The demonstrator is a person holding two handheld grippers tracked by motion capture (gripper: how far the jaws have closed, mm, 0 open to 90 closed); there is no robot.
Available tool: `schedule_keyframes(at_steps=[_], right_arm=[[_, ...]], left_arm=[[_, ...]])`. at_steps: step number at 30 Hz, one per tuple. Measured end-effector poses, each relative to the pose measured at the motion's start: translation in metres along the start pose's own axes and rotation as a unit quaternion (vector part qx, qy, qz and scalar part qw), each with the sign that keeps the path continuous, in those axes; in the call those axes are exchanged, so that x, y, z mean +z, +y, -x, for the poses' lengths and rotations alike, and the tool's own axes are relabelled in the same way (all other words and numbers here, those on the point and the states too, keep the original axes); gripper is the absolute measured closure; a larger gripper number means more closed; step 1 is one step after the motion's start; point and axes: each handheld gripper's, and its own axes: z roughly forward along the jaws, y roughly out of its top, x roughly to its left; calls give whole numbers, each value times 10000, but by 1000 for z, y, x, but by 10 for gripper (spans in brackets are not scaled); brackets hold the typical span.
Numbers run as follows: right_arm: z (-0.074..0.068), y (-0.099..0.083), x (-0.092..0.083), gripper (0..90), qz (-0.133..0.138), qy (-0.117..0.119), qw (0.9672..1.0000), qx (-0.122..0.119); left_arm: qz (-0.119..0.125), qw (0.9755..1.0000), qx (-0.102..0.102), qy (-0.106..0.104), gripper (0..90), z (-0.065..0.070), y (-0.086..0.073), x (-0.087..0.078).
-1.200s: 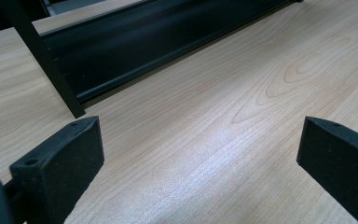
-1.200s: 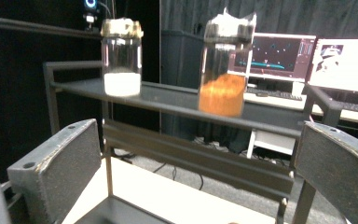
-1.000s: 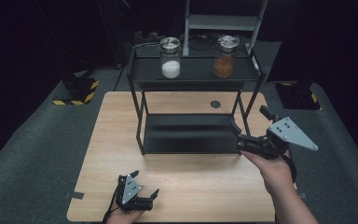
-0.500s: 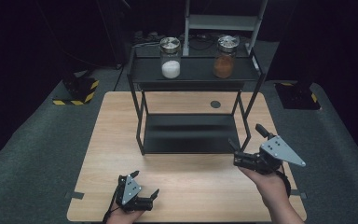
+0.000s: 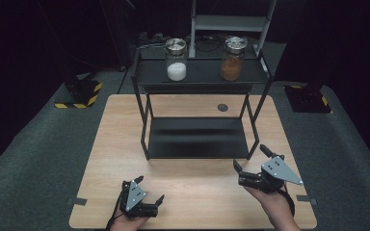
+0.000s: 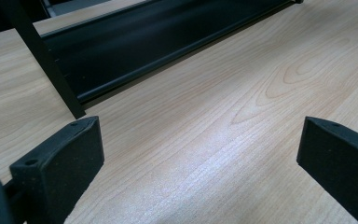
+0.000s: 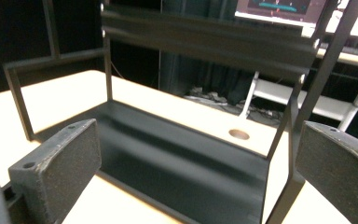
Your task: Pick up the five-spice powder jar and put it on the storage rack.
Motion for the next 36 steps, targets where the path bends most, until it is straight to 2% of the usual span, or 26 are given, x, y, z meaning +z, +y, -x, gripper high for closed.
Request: schedule_keyframes(at_steps=[1, 11, 14, 19, 24, 26, 30, 36], right_arm=[[-1, -8, 0, 0, -59, -16, 10000, -2], [1, -41, 1, 0, -387, -84, 9992, 101], [1, -56, 3, 0, -593, -115, 9981, 116], [2, -68, 4, 0, -816, -162, 9965, 97], [5, -74, 1, 0, -1017, -220, 9946, 26], [5, -75, -1, 0, -1046, -265, 9941, -43], [3, -71, -1, 0, -1295, -301, 9908, -256], [-3, -68, 1, 0, -1412, -304, 9884, -463]], left_arm=[[7, 10000, 0, 2, 8, 0, 0, 0], [8, 10000, 47, 45, 8, 2, 0, 0], [50, 10000, 22, 54, 8, 3, -2, -1], [61, 9999, 27, 83, 8, 4, -2, -1], [25, 9999, 31, 99, 7, 4, -1, -1], [31, 9999, 11, 101, 7, 4, -1, -1], [36, 9999, -3, 105, 7, 4, -1, -1], [58, 9999, 30, 84, 7, 4, -2, -1]])
